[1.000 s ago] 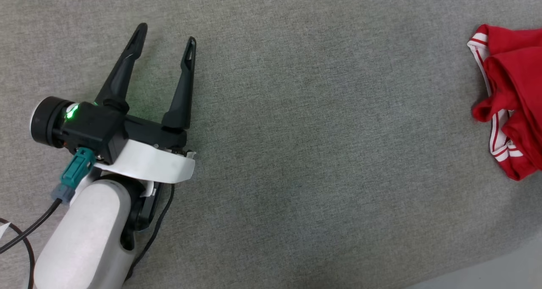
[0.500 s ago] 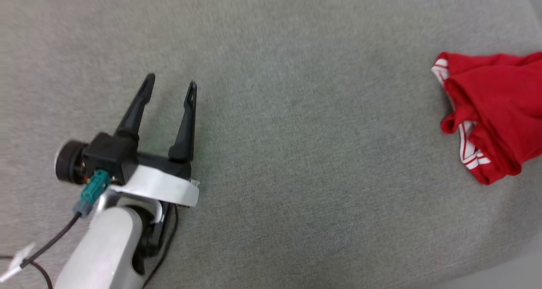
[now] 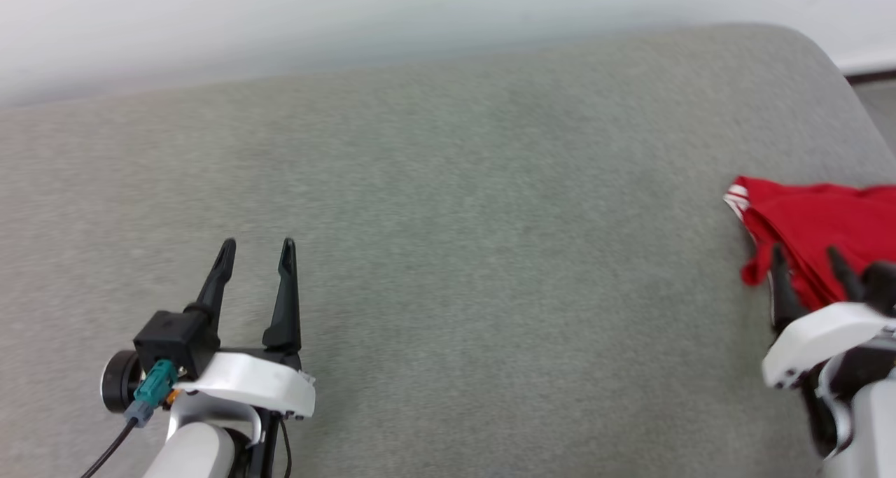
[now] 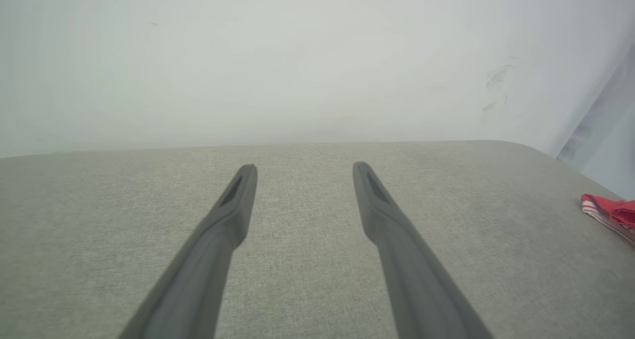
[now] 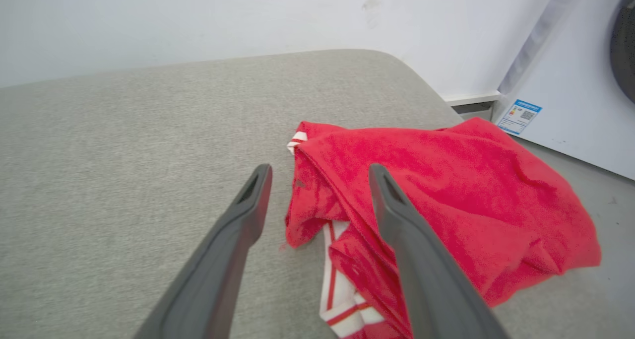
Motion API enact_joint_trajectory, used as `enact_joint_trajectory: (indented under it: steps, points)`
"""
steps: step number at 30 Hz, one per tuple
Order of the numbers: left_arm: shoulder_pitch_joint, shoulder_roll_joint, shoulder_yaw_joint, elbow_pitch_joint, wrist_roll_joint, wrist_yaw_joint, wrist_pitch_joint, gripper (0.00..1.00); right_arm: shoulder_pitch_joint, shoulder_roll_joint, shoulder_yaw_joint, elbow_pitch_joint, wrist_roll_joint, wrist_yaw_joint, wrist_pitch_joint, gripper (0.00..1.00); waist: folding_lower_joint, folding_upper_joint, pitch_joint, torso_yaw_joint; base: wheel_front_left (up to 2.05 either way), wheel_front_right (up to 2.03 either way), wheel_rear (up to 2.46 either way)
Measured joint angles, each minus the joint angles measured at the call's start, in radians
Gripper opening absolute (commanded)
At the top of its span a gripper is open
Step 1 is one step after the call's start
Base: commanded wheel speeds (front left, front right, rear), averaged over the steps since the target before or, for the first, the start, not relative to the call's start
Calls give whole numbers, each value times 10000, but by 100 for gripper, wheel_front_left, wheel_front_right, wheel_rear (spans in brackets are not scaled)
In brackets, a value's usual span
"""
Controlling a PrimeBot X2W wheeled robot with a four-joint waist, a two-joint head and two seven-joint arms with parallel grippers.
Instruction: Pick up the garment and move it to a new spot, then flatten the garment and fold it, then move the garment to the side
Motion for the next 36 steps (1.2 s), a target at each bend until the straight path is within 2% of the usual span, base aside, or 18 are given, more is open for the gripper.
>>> enact_joint_trajectory:
  steps: [5, 13, 25, 36]
  points:
    - [247, -27, -33, 263, -77, -48, -67, 100, 1134, 487, 633, -1352, 330, 0, 194, 100, 0, 0, -479, 663, 0, 0, 0]
    - [445, -23, -12, 802, 81, -73, -190, 100, 2360, 792, 1534, -3129, 658, -2, 221, 100, 0, 0, -1238, 1370, 0, 0, 0]
    - [1137, -142, 52, 1434, 127, -211, -242, 100, 4081, 871, 1691, -5227, 571, -2, 855, 100, -1, 0, -2124, 1471, 0, 0, 0]
    - [1177, -316, 115, 1513, 303, -205, -244, 100, 4224, 874, 1942, -5902, 272, -2, 1300, 100, 0, 0, -2167, 1421, 0, 0, 0]
